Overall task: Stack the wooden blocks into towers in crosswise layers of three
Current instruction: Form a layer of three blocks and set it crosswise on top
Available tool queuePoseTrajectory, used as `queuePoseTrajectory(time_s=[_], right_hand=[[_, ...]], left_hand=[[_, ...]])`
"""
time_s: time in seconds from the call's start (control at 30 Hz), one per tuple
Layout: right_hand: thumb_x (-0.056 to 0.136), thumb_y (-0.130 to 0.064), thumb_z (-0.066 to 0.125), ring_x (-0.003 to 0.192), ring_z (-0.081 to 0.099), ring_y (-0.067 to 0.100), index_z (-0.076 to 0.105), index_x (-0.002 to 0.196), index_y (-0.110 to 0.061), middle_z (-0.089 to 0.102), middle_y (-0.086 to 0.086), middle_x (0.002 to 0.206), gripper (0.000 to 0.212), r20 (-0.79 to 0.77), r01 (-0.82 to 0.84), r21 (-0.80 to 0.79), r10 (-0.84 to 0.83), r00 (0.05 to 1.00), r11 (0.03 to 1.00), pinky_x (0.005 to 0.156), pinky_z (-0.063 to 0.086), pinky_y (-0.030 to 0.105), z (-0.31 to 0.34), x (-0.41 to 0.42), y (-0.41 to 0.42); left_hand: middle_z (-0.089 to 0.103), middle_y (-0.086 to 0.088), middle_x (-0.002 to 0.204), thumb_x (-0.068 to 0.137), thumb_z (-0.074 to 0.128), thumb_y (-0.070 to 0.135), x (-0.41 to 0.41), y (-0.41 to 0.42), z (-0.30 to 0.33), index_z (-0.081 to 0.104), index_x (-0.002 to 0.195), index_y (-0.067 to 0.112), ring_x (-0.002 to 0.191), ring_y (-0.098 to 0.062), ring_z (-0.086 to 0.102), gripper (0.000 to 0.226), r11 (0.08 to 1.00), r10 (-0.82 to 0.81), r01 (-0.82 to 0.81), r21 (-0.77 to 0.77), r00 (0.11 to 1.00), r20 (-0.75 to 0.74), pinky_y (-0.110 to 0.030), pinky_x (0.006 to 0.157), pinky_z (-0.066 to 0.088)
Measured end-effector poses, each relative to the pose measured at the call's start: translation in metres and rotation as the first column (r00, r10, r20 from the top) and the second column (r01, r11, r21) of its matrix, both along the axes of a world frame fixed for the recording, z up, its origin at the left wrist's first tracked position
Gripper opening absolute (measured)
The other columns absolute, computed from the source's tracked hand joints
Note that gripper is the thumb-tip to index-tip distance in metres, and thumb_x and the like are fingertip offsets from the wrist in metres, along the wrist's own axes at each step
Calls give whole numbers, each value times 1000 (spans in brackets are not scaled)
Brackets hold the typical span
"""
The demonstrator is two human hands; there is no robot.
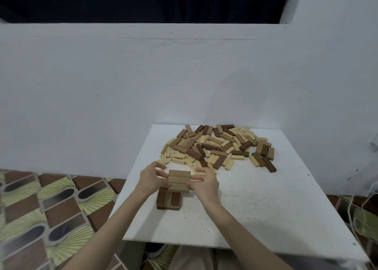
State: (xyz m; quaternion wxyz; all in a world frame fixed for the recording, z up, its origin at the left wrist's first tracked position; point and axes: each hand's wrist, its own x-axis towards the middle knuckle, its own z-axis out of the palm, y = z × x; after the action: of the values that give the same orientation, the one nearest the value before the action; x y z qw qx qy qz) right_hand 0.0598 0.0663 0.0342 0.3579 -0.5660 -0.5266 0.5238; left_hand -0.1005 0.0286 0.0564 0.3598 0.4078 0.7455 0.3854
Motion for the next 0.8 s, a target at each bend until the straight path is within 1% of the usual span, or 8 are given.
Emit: queuePoseTrajectory(time_s=[0.1, 0.23, 0.37, 0.47, 0.57, 0.73, 0.8], right_hand=[[79, 8, 66, 81, 61, 11, 54, 108, -18, 64, 2, 95, 40, 14, -7, -2, 7, 1000, 1000, 55, 45, 10, -5, -9, -5], [80, 8, 64, 74, 57, 2, 55, 111, -15, 62, 0, 91, 40, 25, -31, 0, 31, 999, 1000, 56, 46, 9, -11, -14, -11], [80, 9, 64, 73, 56, 1, 54, 109, -16, 62, 1, 93, 39, 31, -41, -12, 42, 999, 999, 52, 45, 7, -14, -15, -15], [80, 10, 63, 74, 56, 2, 54, 108, -16, 63, 4, 96, 40, 39, -41, -14, 42, 998, 999, 50, 43, 5, -15, -16, -17], [80, 9, 64, 75, 57, 3, 55, 110, -15, 62, 2, 94, 40, 42, -42, -14, 43, 998, 999, 50, 43, 6, -15, -17, -18], [81, 7, 66, 76, 57, 3, 54, 112, -16, 60, 0, 94, 40, 45, -46, -14, 47, 998, 999, 51, 44, 9, -17, -18, -19], [81, 6, 66, 76, 56, 3, 53, 112, -16, 60, 1, 95, 40, 51, -49, -16, 50, 997, 999, 50, 44, 9, -17, -18, -19]], left_hand=[[66, -10, 89, 63, 76, -12, -7, -7, -4, 55, 105, 7, 76, -27, 63, 51, 1000, 2, -2, -7, 999, 36, -44, 76, 57], [66, -13, 91, 63, 75, -12, -16, -13, -10, 55, 107, 7, 79, -30, 63, 53, 1000, 3, -2, -20, 999, 51, -49, 77, 57], [65, -14, 93, 65, 73, -14, -17, -16, -14, 53, 108, 7, 74, -26, 62, 52, 999, 1, 1, -33, 997, 76, -44, 73, 58], [65, -14, 93, 65, 73, -15, -19, -17, -18, 53, 108, 6, 74, -25, 62, 52, 999, 1, 2, -40, 997, 79, -43, 73, 58], [65, -15, 95, 65, 74, -15, -21, -17, -21, 53, 109, 6, 74, -24, 62, 53, 999, 1, 2, -41, 997, 82, -39, 70, 59], [66, -15, 97, 65, 74, -14, -22, -16, -22, 53, 108, 8, 77, -24, 63, 53, 999, -8, 12, -49, 997, 82, -39, 71, 59], [65, -14, 96, 65, 74, -15, -22, -15, -23, 52, 109, 7, 76, -24, 62, 54, 998, -9, 14, -58, 996, 88, -35, 67, 59]])
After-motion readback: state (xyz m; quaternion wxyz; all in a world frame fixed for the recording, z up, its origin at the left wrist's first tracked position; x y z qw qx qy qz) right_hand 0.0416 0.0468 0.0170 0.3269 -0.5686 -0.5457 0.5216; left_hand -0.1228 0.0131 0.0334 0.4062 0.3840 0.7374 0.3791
